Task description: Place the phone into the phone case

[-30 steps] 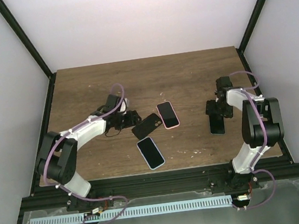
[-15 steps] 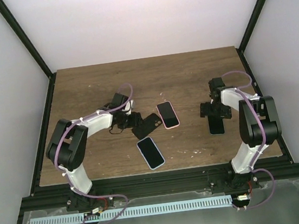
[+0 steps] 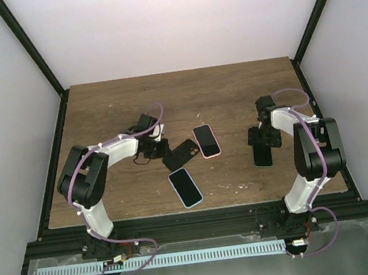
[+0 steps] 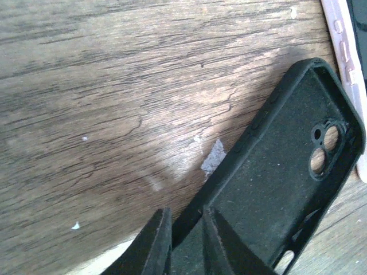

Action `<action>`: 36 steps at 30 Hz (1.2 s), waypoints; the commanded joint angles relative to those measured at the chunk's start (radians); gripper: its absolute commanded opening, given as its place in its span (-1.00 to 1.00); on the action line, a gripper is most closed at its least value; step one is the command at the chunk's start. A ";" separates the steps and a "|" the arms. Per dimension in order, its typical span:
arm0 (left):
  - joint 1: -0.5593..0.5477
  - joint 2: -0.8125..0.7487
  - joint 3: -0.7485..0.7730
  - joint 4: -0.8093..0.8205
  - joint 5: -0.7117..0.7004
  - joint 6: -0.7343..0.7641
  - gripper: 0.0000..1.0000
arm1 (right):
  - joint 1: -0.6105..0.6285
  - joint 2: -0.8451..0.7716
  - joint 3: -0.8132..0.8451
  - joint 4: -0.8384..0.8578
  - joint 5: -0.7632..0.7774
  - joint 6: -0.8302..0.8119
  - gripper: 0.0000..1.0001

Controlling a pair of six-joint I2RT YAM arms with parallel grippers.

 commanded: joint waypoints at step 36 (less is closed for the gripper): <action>-0.016 0.146 0.169 -0.018 -0.014 0.116 -0.09 | 0.171 -0.243 -0.022 0.088 -0.288 0.090 0.33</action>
